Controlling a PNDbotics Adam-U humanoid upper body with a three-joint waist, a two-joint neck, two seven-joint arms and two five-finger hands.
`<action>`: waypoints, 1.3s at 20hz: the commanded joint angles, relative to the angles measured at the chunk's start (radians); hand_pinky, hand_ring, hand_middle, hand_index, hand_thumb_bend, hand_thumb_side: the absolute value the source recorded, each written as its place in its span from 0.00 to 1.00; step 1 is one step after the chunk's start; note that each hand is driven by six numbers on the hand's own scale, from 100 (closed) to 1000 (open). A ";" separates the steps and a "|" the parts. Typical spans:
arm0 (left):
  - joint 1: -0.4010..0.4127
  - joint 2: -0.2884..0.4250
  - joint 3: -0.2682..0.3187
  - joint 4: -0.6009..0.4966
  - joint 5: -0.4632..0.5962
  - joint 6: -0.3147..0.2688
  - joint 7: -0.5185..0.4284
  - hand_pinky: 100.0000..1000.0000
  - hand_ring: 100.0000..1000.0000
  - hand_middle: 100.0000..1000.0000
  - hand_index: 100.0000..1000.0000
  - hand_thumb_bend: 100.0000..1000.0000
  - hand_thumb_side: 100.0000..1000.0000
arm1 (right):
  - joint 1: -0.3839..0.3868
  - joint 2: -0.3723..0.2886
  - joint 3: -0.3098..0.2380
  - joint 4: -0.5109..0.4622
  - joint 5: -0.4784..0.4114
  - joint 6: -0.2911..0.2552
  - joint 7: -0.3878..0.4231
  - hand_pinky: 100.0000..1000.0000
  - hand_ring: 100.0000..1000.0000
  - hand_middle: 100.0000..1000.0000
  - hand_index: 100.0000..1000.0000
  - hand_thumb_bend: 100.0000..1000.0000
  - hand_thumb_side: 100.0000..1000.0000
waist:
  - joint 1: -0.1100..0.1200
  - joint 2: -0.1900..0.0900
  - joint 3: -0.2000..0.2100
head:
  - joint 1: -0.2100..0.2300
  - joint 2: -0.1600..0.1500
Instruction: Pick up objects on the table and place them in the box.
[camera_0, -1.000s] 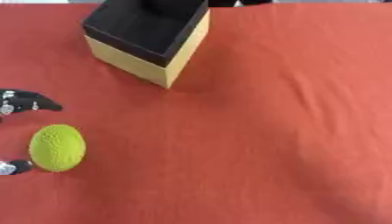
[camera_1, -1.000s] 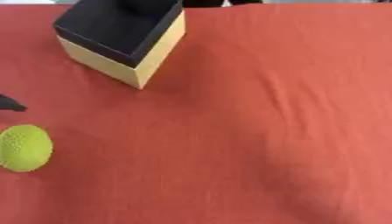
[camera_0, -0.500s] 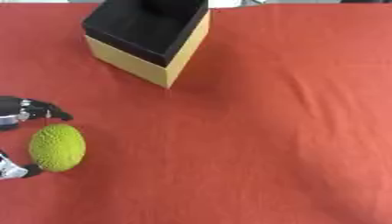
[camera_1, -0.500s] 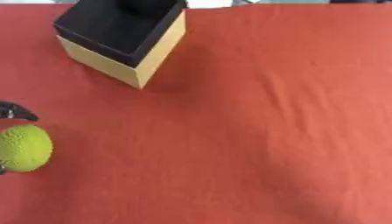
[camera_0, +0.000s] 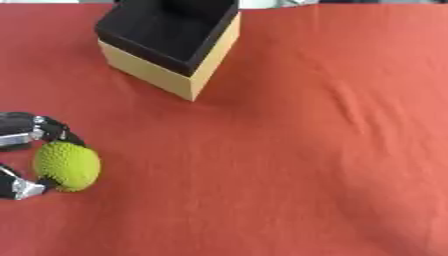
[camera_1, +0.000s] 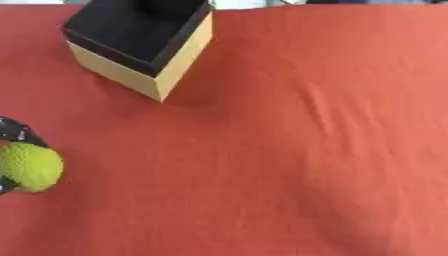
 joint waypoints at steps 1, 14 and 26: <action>-0.008 0.023 0.031 -0.024 -0.017 0.010 0.038 0.54 0.54 0.45 0.65 0.00 0.00 | -0.008 -0.021 -0.010 -0.015 -0.002 -0.002 -0.004 0.73 0.77 0.56 0.72 0.00 0.61 | 0.002 -0.023 0.001 | 0.002 -0.003; -0.108 0.067 0.181 -0.028 -0.079 -0.040 0.307 0.48 0.46 0.42 0.57 0.00 0.00 | -0.012 -0.027 -0.010 -0.015 0.002 -0.007 -0.002 0.73 0.77 0.56 0.73 0.00 0.61 | 0.014 -0.033 0.005 | 0.000 0.005; -0.412 -0.042 0.182 0.258 -0.211 -0.169 0.438 0.50 0.46 0.42 0.58 0.00 0.00 | -0.022 -0.027 -0.001 -0.015 -0.001 -0.009 0.006 0.73 0.77 0.56 0.73 0.00 0.61 | 0.021 -0.028 -0.011 | 0.001 0.008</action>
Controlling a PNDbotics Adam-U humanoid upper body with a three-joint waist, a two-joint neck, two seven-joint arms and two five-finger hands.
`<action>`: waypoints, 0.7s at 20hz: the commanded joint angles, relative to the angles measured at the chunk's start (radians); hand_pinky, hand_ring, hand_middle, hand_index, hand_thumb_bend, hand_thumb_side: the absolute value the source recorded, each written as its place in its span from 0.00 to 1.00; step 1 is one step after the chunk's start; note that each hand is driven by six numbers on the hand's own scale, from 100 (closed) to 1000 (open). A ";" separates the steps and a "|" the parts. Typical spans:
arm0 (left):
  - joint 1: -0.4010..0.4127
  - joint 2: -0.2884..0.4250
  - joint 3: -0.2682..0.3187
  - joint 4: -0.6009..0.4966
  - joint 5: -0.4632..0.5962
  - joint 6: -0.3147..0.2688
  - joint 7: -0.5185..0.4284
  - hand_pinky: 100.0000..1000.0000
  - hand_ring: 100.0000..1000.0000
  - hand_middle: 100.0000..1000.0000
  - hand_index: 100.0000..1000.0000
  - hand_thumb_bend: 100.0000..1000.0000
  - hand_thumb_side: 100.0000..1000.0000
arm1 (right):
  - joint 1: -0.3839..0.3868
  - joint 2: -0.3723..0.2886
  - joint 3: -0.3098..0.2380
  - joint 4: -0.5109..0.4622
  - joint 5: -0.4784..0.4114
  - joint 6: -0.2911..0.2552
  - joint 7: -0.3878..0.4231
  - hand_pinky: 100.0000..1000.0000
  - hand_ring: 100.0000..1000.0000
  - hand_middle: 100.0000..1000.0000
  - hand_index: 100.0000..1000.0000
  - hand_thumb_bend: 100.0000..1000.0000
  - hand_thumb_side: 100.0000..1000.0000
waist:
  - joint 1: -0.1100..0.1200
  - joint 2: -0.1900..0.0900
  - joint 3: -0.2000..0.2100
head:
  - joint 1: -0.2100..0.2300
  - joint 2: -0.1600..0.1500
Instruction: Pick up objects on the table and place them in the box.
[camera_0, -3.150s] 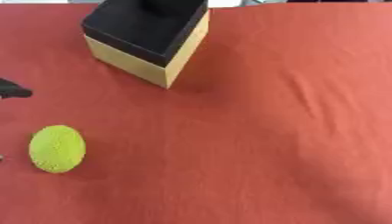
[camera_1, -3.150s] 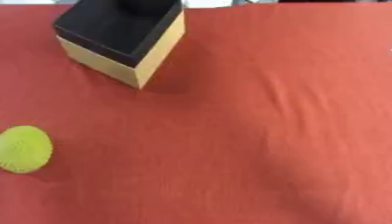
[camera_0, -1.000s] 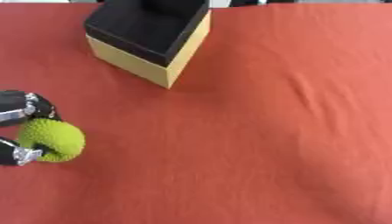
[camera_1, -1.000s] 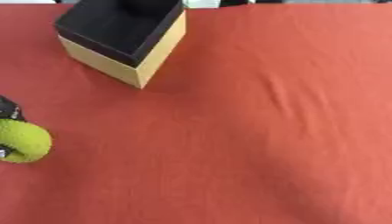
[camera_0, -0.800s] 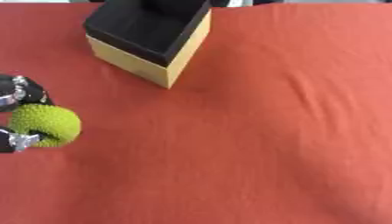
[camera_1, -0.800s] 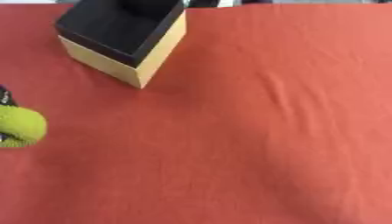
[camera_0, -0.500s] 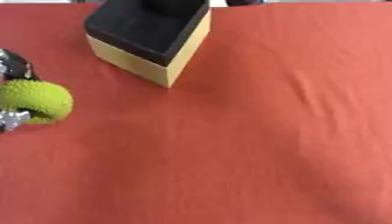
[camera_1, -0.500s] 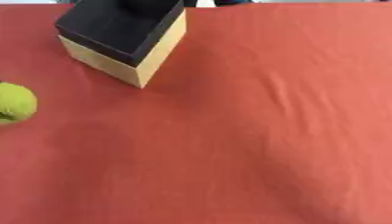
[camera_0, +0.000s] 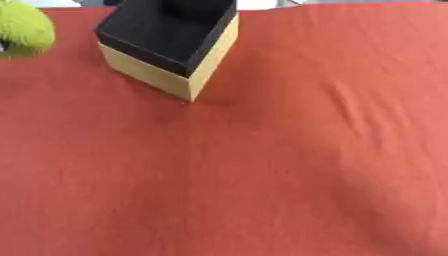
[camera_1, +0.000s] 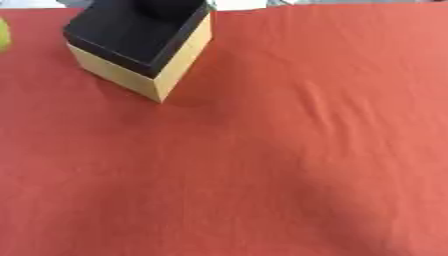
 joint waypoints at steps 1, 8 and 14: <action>-0.076 -0.021 0.013 0.081 -0.068 -0.028 0.065 0.51 0.46 0.42 0.58 0.00 0.00 | -0.017 -0.026 -0.001 -0.015 -0.001 -0.001 0.005 0.73 0.77 0.56 0.73 0.00 0.61 | 0.002 -0.018 -0.002 | 0.003 0.003; -0.235 -0.133 0.035 0.305 -0.245 -0.084 0.213 0.50 0.46 0.41 0.56 0.00 0.00 | -0.057 -0.001 0.009 -0.015 -0.009 -0.013 0.019 0.73 0.77 0.56 0.73 0.00 0.61 | -0.005 -0.007 -0.049 | 0.076 -0.024; -0.321 -0.195 0.080 0.462 -0.300 -0.106 0.320 0.52 0.45 0.41 0.55 0.00 0.00 | -0.072 0.008 0.017 -0.015 -0.019 -0.013 0.028 0.73 0.77 0.56 0.73 0.00 0.61 | -0.007 0.002 -0.075 | 0.095 -0.023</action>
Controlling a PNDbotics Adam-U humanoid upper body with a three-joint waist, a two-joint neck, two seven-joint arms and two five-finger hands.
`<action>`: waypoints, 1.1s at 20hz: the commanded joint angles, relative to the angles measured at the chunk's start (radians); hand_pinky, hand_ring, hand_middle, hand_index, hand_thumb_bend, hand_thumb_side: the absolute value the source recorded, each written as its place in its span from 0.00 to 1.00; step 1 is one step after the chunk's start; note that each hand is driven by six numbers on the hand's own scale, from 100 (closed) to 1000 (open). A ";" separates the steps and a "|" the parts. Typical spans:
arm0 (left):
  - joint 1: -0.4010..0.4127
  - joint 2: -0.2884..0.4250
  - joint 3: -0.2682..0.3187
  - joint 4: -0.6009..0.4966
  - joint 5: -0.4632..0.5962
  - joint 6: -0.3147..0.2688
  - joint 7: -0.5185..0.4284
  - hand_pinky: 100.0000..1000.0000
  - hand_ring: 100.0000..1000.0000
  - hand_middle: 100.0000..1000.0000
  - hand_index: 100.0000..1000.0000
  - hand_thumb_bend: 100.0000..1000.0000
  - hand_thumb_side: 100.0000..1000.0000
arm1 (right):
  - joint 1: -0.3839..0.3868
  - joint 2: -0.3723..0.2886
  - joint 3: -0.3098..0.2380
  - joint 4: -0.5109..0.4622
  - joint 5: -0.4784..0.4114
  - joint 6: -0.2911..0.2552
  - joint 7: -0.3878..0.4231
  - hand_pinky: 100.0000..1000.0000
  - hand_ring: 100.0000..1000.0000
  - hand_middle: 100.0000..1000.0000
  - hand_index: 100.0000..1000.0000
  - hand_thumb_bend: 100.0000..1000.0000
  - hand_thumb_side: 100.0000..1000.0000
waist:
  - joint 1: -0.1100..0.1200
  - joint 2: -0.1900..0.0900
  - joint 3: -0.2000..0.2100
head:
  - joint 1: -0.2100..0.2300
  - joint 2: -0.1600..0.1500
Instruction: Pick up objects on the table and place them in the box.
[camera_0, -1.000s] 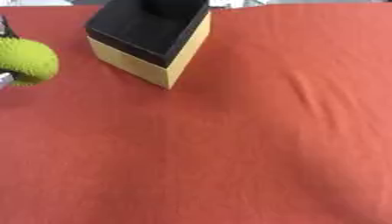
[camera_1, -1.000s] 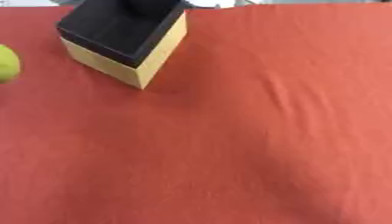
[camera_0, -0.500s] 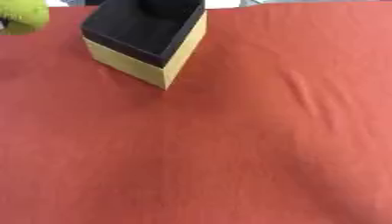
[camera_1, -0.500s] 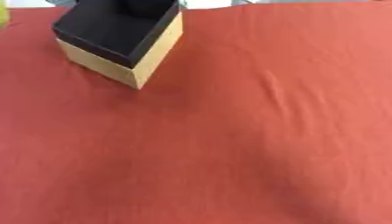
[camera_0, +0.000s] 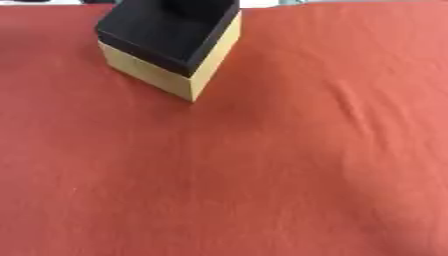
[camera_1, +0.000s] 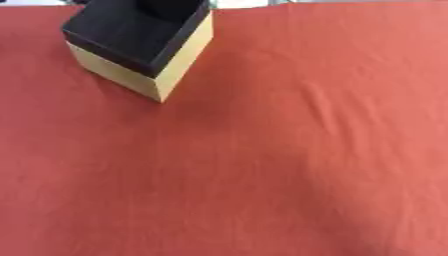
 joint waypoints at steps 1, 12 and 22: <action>-0.049 -0.009 0.035 0.068 -0.026 -0.008 0.049 0.51 0.45 0.41 0.55 0.00 0.00 | -0.020 -0.009 -0.001 -0.015 -0.009 -0.002 0.006 0.73 0.77 0.56 0.73 0.00 0.61 | -0.001 -0.021 -0.005 | 0.008 -0.010; -0.079 -0.046 0.057 0.201 -0.088 -0.049 0.123 0.52 0.45 0.41 0.55 0.00 0.00 | -0.054 0.016 0.010 -0.015 -0.020 -0.015 0.014 0.72 0.77 0.56 0.72 0.00 0.61 | 0.021 0.001 -0.067 | 0.035 -0.052; -0.071 -0.025 0.049 0.215 -0.090 -0.094 0.113 0.53 0.46 0.41 0.56 0.00 0.00 | -0.055 0.003 0.008 -0.015 -0.021 -0.018 0.004 0.72 0.77 0.56 0.72 0.00 0.61 | 0.049 0.024 -0.092 | 0.013 -0.128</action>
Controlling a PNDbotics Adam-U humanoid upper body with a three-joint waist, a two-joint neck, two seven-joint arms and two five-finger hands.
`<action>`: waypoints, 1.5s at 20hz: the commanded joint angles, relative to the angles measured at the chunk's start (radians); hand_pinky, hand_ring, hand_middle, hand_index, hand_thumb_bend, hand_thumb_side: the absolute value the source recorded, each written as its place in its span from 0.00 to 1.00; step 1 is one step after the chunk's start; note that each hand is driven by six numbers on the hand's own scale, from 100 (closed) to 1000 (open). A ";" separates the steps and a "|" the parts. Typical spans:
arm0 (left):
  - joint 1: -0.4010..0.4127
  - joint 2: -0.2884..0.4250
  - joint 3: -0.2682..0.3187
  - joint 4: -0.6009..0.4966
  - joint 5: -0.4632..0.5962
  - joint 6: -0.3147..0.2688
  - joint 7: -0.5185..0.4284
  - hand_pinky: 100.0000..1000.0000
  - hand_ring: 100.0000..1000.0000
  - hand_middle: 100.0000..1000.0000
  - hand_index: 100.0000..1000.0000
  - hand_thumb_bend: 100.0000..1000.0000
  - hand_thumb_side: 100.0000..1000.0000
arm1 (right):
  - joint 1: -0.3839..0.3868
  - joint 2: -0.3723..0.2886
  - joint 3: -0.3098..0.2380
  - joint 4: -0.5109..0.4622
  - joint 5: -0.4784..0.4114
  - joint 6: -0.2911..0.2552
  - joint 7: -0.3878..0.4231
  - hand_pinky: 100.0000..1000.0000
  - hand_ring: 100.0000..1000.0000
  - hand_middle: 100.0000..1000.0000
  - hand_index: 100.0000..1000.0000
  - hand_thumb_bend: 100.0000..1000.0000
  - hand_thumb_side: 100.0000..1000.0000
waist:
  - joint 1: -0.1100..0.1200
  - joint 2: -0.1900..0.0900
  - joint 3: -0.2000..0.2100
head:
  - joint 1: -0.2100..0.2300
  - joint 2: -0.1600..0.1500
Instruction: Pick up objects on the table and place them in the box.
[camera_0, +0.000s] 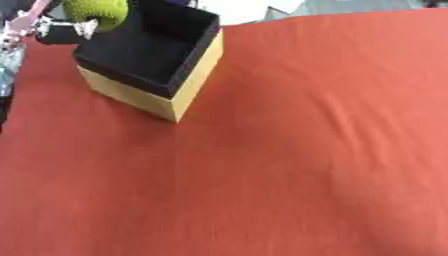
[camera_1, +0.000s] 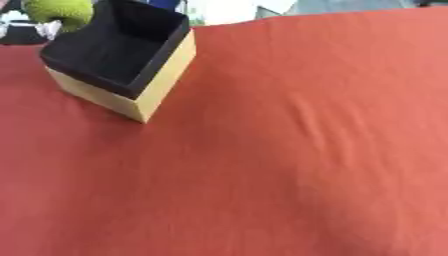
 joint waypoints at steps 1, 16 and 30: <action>-0.020 0.042 0.010 -0.002 0.006 -0.010 -0.005 0.53 0.46 0.42 0.56 0.00 0.00 | -0.017 -0.031 -0.007 -0.015 -0.005 -0.001 -0.006 0.72 0.77 0.56 0.72 0.00 0.61 | 0.001 -0.016 -0.008 | 0.003 -0.024; -0.050 0.029 0.008 0.024 -0.058 -0.035 0.053 0.57 0.48 0.44 0.59 0.00 0.00 | -0.028 -0.025 -0.001 -0.015 -0.020 0.003 -0.017 0.72 0.78 0.55 0.72 0.00 0.62 | 0.034 0.033 -0.065 | 0.045 -0.035; -0.040 0.031 -0.002 0.026 -0.128 -0.035 0.082 0.75 0.74 0.77 0.87 0.32 0.17 | -0.014 -0.024 -0.006 -0.015 -0.024 0.002 -0.022 0.72 0.78 0.55 0.72 0.00 0.62 | 0.037 0.020 -0.059 | 0.047 -0.017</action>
